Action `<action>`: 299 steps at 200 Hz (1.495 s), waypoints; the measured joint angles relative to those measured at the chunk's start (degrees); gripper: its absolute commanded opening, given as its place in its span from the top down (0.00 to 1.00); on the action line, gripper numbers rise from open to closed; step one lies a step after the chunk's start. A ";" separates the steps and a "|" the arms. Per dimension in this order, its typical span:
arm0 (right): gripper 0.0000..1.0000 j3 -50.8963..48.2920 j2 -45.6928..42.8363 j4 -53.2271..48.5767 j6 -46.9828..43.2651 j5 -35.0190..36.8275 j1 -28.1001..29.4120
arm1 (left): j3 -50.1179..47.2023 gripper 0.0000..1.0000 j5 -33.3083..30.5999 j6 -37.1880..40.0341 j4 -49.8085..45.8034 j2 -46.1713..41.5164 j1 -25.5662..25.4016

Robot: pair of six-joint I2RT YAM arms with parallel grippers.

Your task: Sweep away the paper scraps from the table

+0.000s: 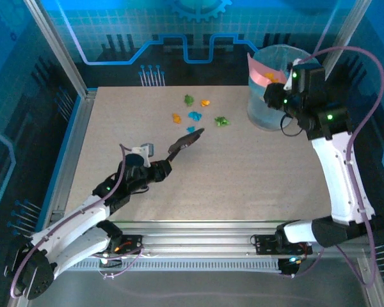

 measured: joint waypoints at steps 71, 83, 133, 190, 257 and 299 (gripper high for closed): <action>1.00 13.66 16.20 -0.20 15.15 -14.88 -13.84 | -2.75 1.00 -0.70 1.84 4.48 -1.40 -1.20; 1.00 14.69 18.14 -0.02 18.78 -17.16 -15.76 | -2.78 1.00 -0.98 1.84 4.50 -1.53 -1.33; 1.00 17.77 20.94 0.37 33.05 -20.96 -18.51 | -2.78 1.00 -1.90 1.86 4.52 -2.93 -1.33; 1.00 17.97 20.85 3.45 43.36 -23.71 -18.88 | -2.99 1.00 -2.67 1.84 4.55 -2.95 -1.33; 1.00 13.09 16.09 6.08 45.18 -23.23 -18.88 | -3.15 1.00 -3.58 1.84 4.52 -2.95 -1.33; 1.00 7.58 9.60 9.77 43.30 -23.23 -18.80 | -3.48 1.00 -4.48 1.84 4.76 -2.95 -1.33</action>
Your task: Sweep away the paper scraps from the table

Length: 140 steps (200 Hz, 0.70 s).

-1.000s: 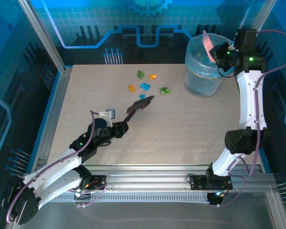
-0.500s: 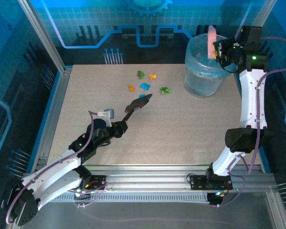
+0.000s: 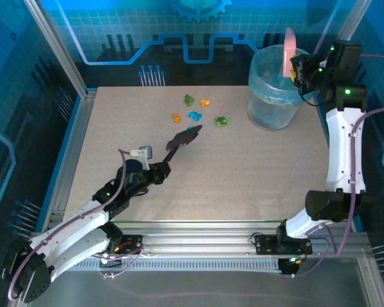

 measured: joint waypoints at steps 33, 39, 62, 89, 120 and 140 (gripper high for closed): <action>1.00 -2.89 -5.97 3.91 -6.73 1.36 2.69 | -0.66 1.00 -0.90 -0.02 0.09 0.00 0.00; 1.00 -3.34 -7.37 4.85 -8.76 1.53 3.98 | -0.76 1.00 -1.09 -0.02 0.20 0.00 0.00; 1.00 -4.46 -12.28 7.69 -17.99 1.92 10.45 | -1.11 1.00 -1.90 -0.04 0.68 0.00 0.00; 1.00 -10.29 -19.39 12.35 -31.50 -0.02 20.28 | -1.66 1.00 -3.48 -0.17 1.05 -0.26 0.00; 1.00 -20.68 -26.36 14.93 -45.09 -0.22 30.29 | -2.80 1.00 -6.99 -1.31 -0.31 -3.06 0.00; 1.00 -27.85 -29.16 15.96 -52.28 1.05 34.38 | -2.93 1.00 -11.02 -3.28 -2.93 -6.34 0.00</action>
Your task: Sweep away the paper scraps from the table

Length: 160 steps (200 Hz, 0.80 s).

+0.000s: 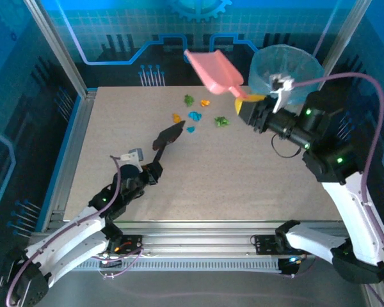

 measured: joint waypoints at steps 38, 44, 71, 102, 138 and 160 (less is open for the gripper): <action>1.00 -12.41 -1.66 0.00 -10.34 5.38 7.48 | 0.81 1.00 -7.54 -4.79 -8.68 -5.70 0.00; 1.00 -14.40 -1.73 0.13 -11.45 6.51 8.52 | 1.49 1.00 -8.66 -5.73 -10.71 -6.08 0.00; 1.00 -24.92 -2.73 2.73 -14.19 11.28 11.50 | 6.03 1.00 -13.16 -8.04 -18.73 -6.43 0.00; 1.00 -35.58 -3.19 7.02 -15.45 16.09 12.61 | 10.88 1.00 -17.33 -9.07 -24.17 -6.67 0.02; 1.00 -45.24 -2.10 13.81 -15.85 21.62 14.27 | 15.54 1.00 -19.15 -8.85 -27.93 -5.81 1.03; 1.00 -50.36 0.61 18.78 -17.25 27.56 17.81 | 20.06 1.00 -18.78 -7.93 -29.86 -2.95 2.58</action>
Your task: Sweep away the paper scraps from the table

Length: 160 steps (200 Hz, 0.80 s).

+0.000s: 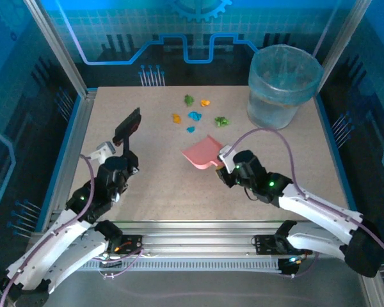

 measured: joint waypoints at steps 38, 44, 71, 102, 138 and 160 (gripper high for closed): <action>1.00 -3.48 6.95 7.50 -1.05 6.16 2.43 | 13.07 1.00 3.50 3.98 -4.31 9.75 2.14; 1.00 -3.32 8.37 8.52 -0.92 7.13 2.45 | 15.61 1.00 4.31 4.66 -5.18 11.56 2.36; 1.00 -1.18 14.67 11.10 0.35 9.25 2.56 | 26.45 1.00 7.58 7.50 -8.87 19.63 2.75; 1.00 1.90 20.98 14.49 1.99 10.08 2.62 | 38.42 1.00 11.93 10.45 -15.17 29.79 3.93; 1.00 1.88 25.62 18.49 4.37 10.40 2.56 | 52.70 1.00 17.64 13.79 -23.74 44.63 4.63; 1.00 1.64 26.36 19.23 6.40 9.94 1.62 | 57.18 1.00 19.87 15.74 -28.52 51.41 4.63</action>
